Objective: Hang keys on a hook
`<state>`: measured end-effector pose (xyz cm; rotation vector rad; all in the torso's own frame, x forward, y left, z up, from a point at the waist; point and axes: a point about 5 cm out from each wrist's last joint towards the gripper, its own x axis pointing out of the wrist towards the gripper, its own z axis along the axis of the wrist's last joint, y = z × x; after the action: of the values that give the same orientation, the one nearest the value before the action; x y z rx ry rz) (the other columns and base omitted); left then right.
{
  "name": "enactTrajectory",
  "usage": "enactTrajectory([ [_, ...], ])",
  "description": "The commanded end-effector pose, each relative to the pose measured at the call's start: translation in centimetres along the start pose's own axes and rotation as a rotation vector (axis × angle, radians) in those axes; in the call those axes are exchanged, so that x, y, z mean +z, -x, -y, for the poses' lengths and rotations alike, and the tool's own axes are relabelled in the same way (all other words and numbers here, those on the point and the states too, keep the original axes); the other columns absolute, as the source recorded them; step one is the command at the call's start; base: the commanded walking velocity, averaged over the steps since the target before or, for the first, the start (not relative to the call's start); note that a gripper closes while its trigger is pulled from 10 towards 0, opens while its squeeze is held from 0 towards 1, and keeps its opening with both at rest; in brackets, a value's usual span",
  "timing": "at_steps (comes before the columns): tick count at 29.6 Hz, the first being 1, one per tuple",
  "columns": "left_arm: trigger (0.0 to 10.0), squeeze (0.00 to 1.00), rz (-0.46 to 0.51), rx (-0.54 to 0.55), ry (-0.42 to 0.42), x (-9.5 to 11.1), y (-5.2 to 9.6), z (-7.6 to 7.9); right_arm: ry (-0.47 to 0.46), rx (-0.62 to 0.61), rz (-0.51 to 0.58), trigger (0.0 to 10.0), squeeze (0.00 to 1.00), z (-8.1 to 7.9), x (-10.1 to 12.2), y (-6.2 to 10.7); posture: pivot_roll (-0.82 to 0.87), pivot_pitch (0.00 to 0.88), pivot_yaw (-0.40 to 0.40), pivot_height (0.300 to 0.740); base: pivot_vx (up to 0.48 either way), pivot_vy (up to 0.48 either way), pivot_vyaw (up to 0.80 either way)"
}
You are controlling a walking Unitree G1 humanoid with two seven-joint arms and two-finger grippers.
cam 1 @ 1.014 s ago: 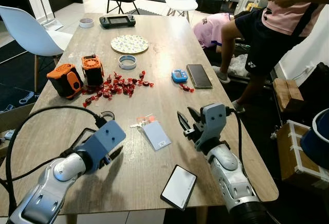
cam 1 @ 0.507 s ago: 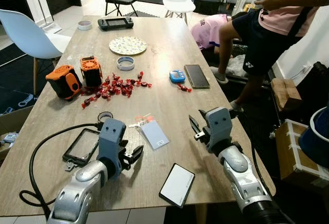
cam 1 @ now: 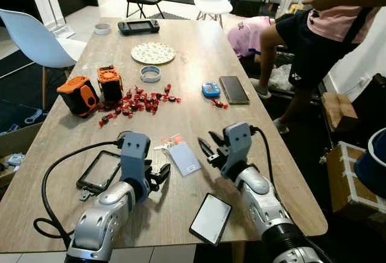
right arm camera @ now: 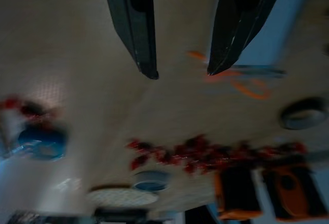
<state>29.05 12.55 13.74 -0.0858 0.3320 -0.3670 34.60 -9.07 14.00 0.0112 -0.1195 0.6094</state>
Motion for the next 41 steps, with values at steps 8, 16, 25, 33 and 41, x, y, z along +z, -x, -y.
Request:
enactTrajectory([
  [8, 10.0, 0.0, -0.069, 0.022, 0.014, -1.2, 0.0, 0.0, -0.036, 0.173, -0.08, 10.0, 0.0, -1.9, -1.3, 0.7, 0.11, 0.176, -0.024, 0.74, 0.0, 0.0, 0.0],
  [16, 10.0, 0.0, -0.063, 0.041, 0.015, -1.3, 0.3, -0.2, -0.06, 0.051, -0.199, 10.0, 0.0, 1.7, -1.0, 4.5, 0.11, 0.176, -0.05, 0.74, 0.0, 0.0, 0.0],
  [25, 10.0, 0.0, -0.062, 0.043, 0.01, -1.1, 0.1, -0.4, -0.157, 0.07, -0.278, 10.0, 0.0, 3.9, -0.8, 3.9, 0.11, 0.174, -0.048, 0.74, 0.0, 0.0, 0.0],
  [33, 10.0, 0.0, -0.061, 0.048, 0.009, -1.1, 0.2, -0.5, -0.27, 0.094, -0.286, 10.0, 0.0, 3.9, -0.6, 3.5, 0.12, 0.174, -0.046, 0.74, 0.0, 0.0, 0.0],
  [41, 10.0, 0.0, -0.059, 0.068, 0.012, -1.1, 0.9, -1.0, -0.41, 0.191, -0.267, 10.0, 0.0, 2.7, -0.3, 2.0, 0.16, 0.184, -0.054, 0.74, 0.0, 0.0, 0.0],
])
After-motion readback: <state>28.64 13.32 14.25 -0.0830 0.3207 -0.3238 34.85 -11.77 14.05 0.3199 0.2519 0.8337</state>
